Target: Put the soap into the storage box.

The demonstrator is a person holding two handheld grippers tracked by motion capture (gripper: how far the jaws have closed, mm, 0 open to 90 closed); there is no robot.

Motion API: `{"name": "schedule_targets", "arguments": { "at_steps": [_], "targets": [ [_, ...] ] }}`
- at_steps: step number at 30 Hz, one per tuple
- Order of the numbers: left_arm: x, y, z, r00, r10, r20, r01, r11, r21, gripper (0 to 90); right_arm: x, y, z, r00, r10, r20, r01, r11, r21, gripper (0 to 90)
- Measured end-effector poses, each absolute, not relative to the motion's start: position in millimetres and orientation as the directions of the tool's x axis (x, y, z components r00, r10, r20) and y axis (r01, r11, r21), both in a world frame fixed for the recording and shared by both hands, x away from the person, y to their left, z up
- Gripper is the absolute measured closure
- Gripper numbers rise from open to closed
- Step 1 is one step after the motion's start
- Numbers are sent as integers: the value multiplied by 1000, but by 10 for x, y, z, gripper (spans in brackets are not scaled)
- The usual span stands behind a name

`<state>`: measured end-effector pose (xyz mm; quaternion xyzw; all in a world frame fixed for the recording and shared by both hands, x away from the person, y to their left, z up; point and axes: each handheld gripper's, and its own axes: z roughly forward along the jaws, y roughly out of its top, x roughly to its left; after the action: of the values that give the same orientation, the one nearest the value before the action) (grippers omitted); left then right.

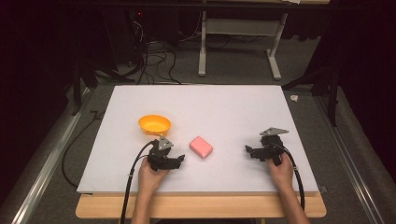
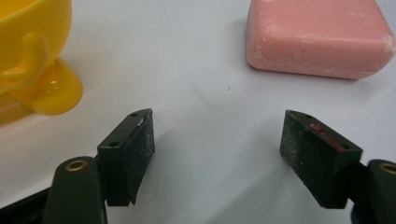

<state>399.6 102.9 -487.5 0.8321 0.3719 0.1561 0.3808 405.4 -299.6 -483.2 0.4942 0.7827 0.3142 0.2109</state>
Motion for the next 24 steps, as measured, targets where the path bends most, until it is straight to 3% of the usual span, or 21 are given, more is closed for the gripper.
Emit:
{"name": "schedule_targets", "arguments": {
  "at_steps": [24],
  "targets": [
    [4000, 1019, -4875, 676, 737, -23, 502, -437, 747, 257, 4056, -2999, -4831, -424, 906, -17, 643, 314, 699, 144]
  ]
}}
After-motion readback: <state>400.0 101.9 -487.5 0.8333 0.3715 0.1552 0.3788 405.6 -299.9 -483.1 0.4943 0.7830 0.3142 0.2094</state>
